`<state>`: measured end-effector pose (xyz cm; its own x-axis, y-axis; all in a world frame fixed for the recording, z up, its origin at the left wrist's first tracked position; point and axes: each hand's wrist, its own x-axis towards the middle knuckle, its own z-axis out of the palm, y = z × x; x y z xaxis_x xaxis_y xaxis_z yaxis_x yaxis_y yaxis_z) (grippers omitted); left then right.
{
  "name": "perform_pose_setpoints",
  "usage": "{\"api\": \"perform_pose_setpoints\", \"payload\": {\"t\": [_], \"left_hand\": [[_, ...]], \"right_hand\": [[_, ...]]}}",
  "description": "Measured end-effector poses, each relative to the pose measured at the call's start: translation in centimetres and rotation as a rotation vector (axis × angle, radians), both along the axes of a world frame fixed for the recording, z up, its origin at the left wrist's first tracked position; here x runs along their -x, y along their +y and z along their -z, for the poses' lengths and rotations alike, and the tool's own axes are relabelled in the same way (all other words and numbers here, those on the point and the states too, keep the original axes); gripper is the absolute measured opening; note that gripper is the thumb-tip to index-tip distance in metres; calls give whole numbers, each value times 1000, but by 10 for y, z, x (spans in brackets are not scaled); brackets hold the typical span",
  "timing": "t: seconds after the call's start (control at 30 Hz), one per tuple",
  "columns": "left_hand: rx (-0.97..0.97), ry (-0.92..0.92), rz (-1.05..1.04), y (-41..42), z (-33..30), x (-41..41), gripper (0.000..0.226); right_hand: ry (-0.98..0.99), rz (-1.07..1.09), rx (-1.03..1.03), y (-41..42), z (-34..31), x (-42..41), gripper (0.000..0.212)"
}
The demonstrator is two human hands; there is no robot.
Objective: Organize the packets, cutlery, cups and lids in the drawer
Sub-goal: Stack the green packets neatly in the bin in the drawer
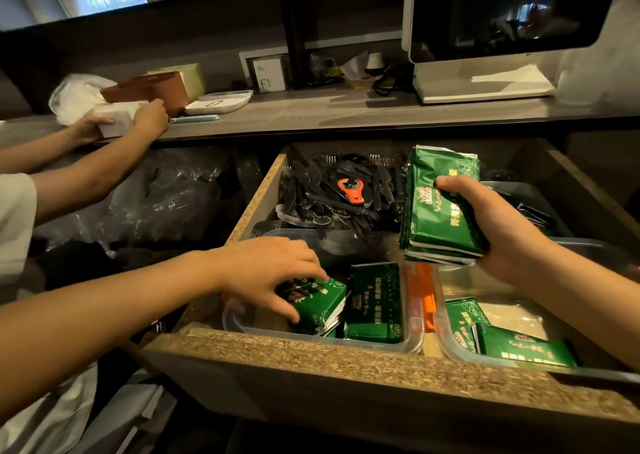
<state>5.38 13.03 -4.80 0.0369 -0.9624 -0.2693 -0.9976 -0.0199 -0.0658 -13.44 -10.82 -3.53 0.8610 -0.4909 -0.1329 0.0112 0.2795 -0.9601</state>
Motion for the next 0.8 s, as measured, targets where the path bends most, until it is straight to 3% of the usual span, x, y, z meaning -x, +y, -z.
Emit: {"api": "perform_pose_setpoints", "payload": {"t": [0.1,0.13,0.23,0.33,0.47,0.6,0.73,0.8], "left_hand": [[218,342,-237,1,-3,9,21],[314,499,-357,-2,-4,13,15],[496,1101,-668,-15,-16,34,30],[475,1403,-678,-31,-30,58,51],[470,1557,-675,-44,-50,84,46],[568,1530,-794,-31,-58,82,16],[727,1626,-929,5,-57,66,36],[863,1647,-973,29,-57,51,37]], "right_hand": [[-9,-17,-16,2,-2,1,17],[-17,-30,-24,3,-4,2,17],[-48,-110,-56,8,-7,3,22],[-49,-185,-63,26,-15,0,32],[-33,-162,0,55,-28,-16,42],[11,-99,60,82,-38,-32,50],[65,-214,54,106,-36,-53,69],[129,-202,175,114,-28,-63,62]]}}
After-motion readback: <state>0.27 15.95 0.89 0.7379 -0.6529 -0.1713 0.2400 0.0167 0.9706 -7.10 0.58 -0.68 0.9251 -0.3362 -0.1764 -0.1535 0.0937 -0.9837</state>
